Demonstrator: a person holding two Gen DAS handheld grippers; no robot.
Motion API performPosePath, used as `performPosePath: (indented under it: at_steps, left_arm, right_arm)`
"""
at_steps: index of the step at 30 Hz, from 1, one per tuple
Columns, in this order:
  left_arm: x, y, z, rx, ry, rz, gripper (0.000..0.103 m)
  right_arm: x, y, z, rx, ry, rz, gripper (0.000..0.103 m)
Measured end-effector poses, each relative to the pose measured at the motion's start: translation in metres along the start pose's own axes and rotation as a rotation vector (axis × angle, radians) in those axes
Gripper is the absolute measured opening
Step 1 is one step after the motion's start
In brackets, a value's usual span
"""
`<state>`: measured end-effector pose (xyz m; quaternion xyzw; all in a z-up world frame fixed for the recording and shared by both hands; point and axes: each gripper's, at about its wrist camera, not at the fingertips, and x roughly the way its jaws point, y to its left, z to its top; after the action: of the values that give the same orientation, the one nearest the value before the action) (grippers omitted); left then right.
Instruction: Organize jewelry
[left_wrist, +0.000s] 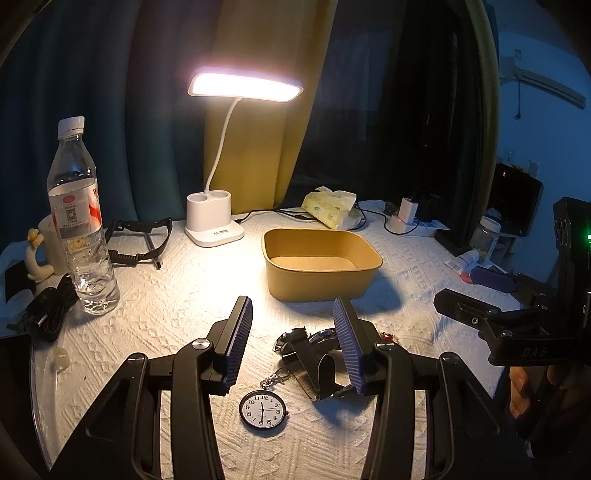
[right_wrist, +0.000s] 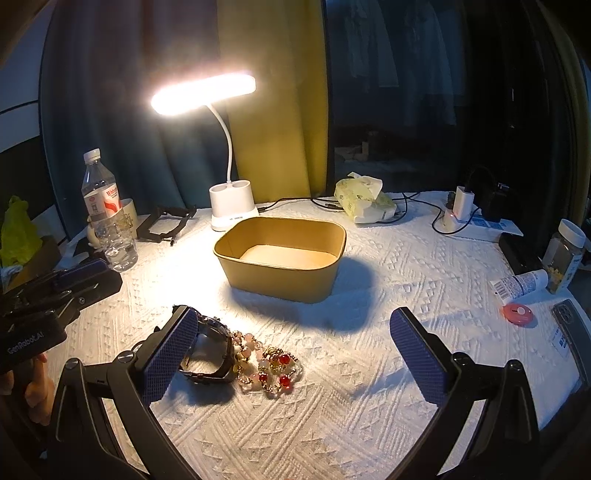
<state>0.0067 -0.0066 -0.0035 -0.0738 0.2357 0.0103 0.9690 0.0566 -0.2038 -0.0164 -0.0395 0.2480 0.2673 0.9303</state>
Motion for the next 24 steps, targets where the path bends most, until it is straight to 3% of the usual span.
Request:
performPosePath:
  at_steps: [24]
  left_arm:
    - [0.0010,0.0030,-0.0026,-0.018,0.005,0.000,0.048]
  right_arm:
    - [0.0003,0.0059,0.0000,-0.012,0.002,0.007,0.103]
